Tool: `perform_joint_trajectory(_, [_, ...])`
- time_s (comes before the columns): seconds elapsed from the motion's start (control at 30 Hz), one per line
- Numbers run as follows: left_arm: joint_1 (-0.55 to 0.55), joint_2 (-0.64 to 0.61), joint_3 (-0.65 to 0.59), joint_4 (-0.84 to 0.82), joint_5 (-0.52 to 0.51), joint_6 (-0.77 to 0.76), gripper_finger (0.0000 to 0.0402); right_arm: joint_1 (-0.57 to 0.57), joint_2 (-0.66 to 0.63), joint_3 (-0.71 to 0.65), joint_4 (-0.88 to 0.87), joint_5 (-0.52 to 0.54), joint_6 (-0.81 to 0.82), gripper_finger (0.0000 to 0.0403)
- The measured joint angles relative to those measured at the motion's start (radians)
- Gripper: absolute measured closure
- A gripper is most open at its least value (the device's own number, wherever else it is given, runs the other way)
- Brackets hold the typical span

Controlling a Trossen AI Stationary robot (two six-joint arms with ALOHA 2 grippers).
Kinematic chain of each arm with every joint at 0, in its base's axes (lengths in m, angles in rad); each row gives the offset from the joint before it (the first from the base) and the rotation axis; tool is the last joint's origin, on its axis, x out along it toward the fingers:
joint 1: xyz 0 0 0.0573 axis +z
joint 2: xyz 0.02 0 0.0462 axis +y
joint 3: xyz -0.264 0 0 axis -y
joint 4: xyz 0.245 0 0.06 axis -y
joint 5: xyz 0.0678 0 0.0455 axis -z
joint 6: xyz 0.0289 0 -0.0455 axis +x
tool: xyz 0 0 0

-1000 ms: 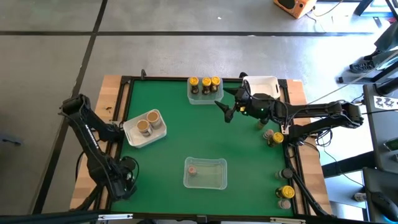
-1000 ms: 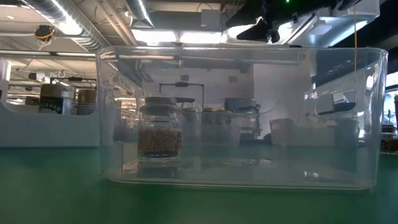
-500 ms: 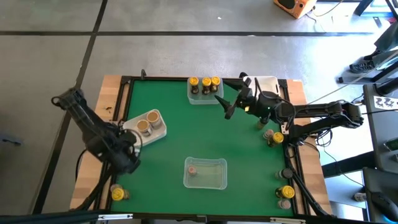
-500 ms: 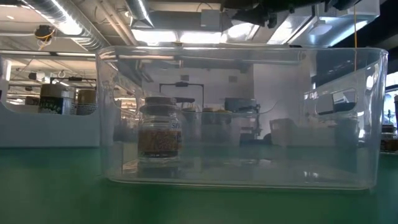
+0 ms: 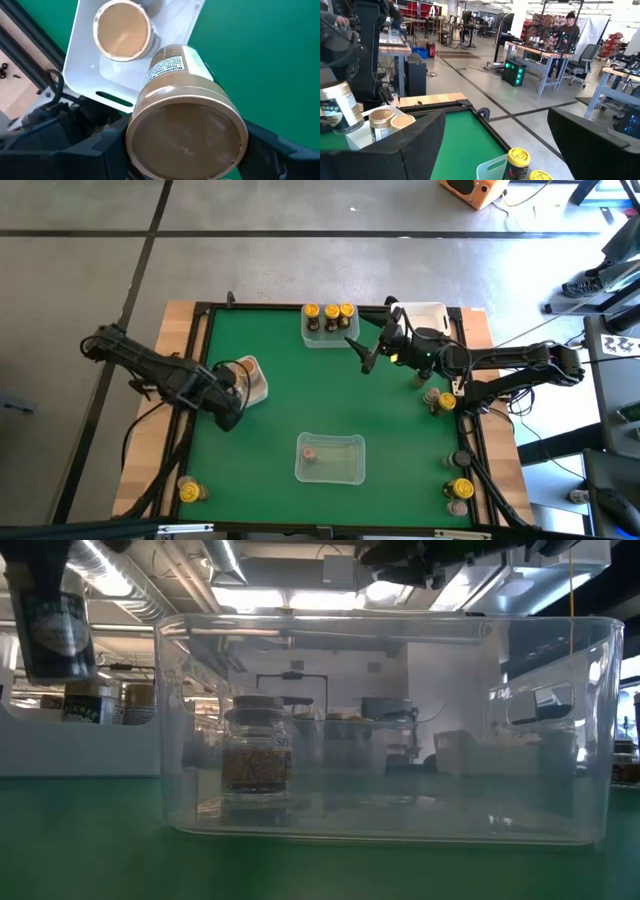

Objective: Sort spices by type
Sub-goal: Put the gold spice bottle into the left white bin

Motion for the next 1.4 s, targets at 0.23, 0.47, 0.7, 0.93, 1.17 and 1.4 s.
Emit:
perform_joint_trajectory(0.23, [0.085, 0.000, -0.102, -0.001, 0.025, 0.123, 0.0130, 0.000, 0.000, 0.000, 0.001, 0.000, 0.005, 0.0052])
perform_joint_trajectory(0.47, [0.144, 0.000, -0.182, 0.000, 0.023, 0.186, 0.0130, 0.000, 0.000, 0.000, -0.005, 0.000, 0.009, 0.0052])
perform_joint_trajectory(0.7, [0.203, 0.000, -0.287, 0.133, 0.051, 0.285, 0.0129, 0.000, 0.000, 0.000, -0.009, 0.000, 0.009, 0.0052])
perform_joint_trajectory(0.93, [0.271, -0.002, -0.368, 0.215, 0.076, 0.388, 0.0129, 0.000, 0.000, 0.000, -0.012, 0.000, 0.009, 0.0052])
perform_joint_trajectory(1.17, [0.298, 0.002, -0.382, 0.225, 0.064, 0.402, 0.0089, 0.000, 0.000, 0.000, -0.013, 0.000, 0.009, 0.0052])
perform_joint_trajectory(1.4, [0.309, 0.001, -0.360, 0.212, 0.070, 0.445, 0.0057, 0.000, 0.000, 0.000, -0.017, 0.000, 0.009, 0.0052])
